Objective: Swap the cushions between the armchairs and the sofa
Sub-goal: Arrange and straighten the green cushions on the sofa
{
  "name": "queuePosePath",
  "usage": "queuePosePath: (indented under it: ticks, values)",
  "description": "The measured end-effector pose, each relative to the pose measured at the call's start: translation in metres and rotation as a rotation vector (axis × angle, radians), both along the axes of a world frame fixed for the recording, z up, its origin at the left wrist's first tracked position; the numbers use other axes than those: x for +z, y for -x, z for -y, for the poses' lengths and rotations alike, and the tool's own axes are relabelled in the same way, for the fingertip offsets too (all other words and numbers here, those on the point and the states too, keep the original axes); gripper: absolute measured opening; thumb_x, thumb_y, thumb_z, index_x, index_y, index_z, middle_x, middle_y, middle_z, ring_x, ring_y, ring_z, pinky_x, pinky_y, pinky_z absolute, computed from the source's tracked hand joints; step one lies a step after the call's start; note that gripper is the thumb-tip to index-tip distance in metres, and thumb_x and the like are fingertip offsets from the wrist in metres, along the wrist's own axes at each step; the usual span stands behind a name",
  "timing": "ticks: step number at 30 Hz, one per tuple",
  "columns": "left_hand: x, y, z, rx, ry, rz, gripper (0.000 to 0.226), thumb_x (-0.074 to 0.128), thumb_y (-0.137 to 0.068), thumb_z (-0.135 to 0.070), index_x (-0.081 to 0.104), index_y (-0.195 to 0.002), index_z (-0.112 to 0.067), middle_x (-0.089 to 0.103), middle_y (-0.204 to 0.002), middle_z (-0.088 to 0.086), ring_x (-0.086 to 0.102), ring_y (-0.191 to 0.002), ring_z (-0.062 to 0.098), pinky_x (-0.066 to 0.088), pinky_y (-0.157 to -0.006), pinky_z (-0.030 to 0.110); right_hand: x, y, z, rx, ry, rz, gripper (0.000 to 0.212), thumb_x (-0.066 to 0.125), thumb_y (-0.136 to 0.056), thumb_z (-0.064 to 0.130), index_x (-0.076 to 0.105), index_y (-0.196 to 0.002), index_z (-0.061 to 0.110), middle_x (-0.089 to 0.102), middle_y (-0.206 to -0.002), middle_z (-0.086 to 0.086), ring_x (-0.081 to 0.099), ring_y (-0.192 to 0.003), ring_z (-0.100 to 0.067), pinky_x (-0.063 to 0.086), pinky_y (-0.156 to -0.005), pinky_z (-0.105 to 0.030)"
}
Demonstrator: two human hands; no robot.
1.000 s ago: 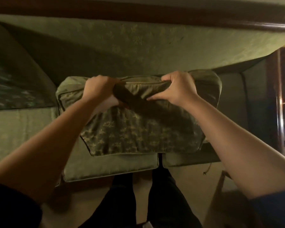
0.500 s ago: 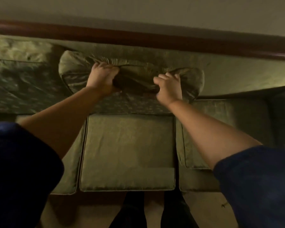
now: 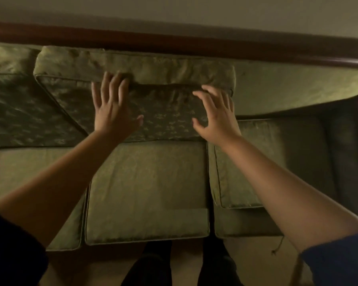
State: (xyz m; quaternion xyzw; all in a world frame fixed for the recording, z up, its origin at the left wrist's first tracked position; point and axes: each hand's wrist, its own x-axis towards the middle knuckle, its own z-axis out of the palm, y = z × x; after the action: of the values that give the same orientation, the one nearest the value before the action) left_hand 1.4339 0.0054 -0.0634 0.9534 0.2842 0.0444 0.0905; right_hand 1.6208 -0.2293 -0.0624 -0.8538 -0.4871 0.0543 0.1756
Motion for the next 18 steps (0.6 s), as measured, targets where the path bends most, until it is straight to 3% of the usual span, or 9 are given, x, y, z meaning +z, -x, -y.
queuePosePath:
  ticks: [3,5,7,9,11,14,18]
  values:
    - [-0.023,0.001,0.064,-0.01,0.092,-0.008,0.099,0.074,-0.08,-0.046,0.019,-0.156,-0.015,0.002,-0.167,0.012,-0.006,-0.154,0.033,-0.007,-0.122,0.055,-0.016,0.002,0.077,-0.017,0.096,-0.057,0.06,0.067,-0.09,0.035,0.045,-0.144,0.022,0.041,-0.148,-0.007,0.039,-0.137,-0.029,0.033,-0.115,-0.051]
    - [-0.035,-0.008,0.109,-0.07,0.132,-0.099,0.088,0.069,-0.082,-0.045,0.028,-0.154,-0.015,0.016,-0.165,0.012,0.003,-0.154,0.032,-0.001,-0.123,0.053,-0.028,-0.003,0.132,-0.037,0.198,-0.094,0.058,0.066,-0.092,0.036,0.044,-0.144,0.024,0.041,-0.147,-0.005,0.039,-0.137,-0.028,0.034,-0.115,-0.049]
    - [-0.045,-0.021,0.155,-0.152,0.228,-0.207,0.075,0.066,-0.084,-0.046,0.039,-0.149,-0.018,0.039,-0.155,0.011,0.03,-0.145,0.032,0.022,-0.119,0.049,-0.04,-0.01,0.187,-0.076,0.279,-0.128,0.056,0.065,-0.092,0.037,0.044,-0.143,0.026,0.043,-0.144,-0.003,0.041,-0.134,-0.025,0.036,-0.112,-0.046]
    - [-0.053,-0.032,0.208,-0.179,0.431,-0.287,0.056,0.065,-0.087,-0.045,0.052,-0.136,-0.021,0.058,-0.135,0.007,0.057,-0.121,0.03,0.048,-0.098,0.042,-0.05,-0.018,0.247,-0.188,0.34,-0.192,0.054,0.066,-0.091,0.035,0.047,-0.14,0.026,0.048,-0.139,-0.002,0.044,-0.13,-0.025,0.039,-0.106,-0.044]
    - [-0.062,-0.042,0.262,-0.201,0.589,-0.345,0.036,0.065,-0.09,-0.042,0.061,-0.12,-0.023,0.065,-0.115,0.001,0.065,-0.102,0.025,0.054,-0.083,0.038,-0.061,-0.027,0.311,-0.334,0.403,-0.254,0.055,0.071,-0.088,0.034,0.049,-0.138,0.026,0.051,-0.135,-0.004,0.046,-0.125,-0.027,0.042,-0.102,-0.045]
    - [-0.084,-0.059,0.339,-0.269,0.565,-0.392,0.04,0.063,-0.089,-0.045,0.058,-0.123,-0.024,0.06,-0.122,-0.002,0.061,-0.108,0.024,0.052,-0.086,0.038,-0.081,-0.038,0.397,-0.45,0.528,-0.305,0.068,0.079,-0.081,0.036,0.046,-0.14,0.027,0.051,-0.134,-0.005,0.047,-0.124,-0.03,0.045,-0.1,-0.049]
    - [-0.125,-0.082,0.442,-0.407,0.369,-0.428,0.074,0.057,-0.087,-0.061,0.037,-0.148,-0.024,0.032,-0.152,0.003,0.032,-0.139,0.029,0.037,-0.11,0.046,-0.12,-0.057,0.483,-0.506,0.707,-0.292,0.092,0.084,-0.079,0.024,0.029,-0.153,0.027,0.042,-0.146,-0.011,0.04,-0.135,-0.035,0.043,-0.106,-0.051]
